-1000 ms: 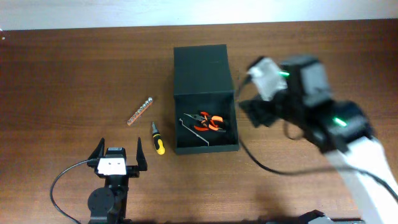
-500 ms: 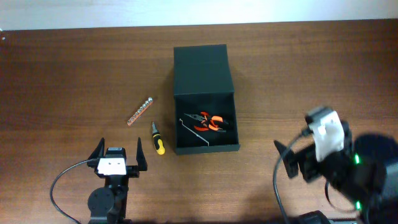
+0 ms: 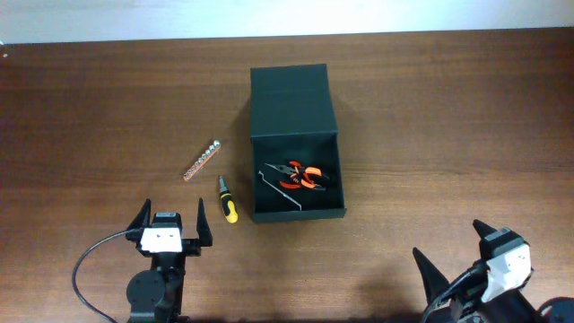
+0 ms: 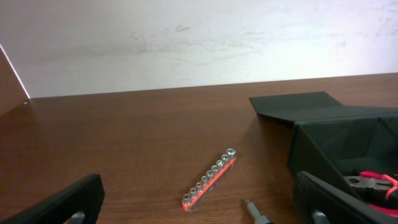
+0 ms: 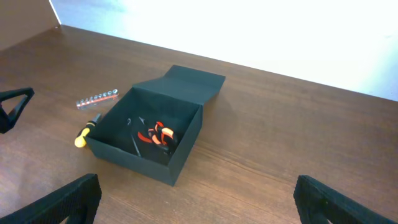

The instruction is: Pack container

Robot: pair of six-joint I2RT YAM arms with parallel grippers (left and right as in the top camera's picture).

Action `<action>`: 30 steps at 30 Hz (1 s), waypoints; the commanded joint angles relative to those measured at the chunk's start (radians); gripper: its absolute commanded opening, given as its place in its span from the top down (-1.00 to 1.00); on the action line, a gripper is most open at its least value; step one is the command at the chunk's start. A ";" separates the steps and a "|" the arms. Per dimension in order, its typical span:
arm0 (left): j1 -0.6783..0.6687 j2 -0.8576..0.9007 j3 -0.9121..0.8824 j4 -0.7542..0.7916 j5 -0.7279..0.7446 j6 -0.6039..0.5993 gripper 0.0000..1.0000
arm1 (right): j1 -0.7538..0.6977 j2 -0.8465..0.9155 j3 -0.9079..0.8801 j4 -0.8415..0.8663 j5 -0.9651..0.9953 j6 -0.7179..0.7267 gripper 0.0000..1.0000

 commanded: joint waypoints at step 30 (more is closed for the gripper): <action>-0.003 -0.007 -0.005 0.000 0.007 -0.002 -0.99 | -0.008 -0.003 -0.013 -0.047 0.002 0.012 -0.98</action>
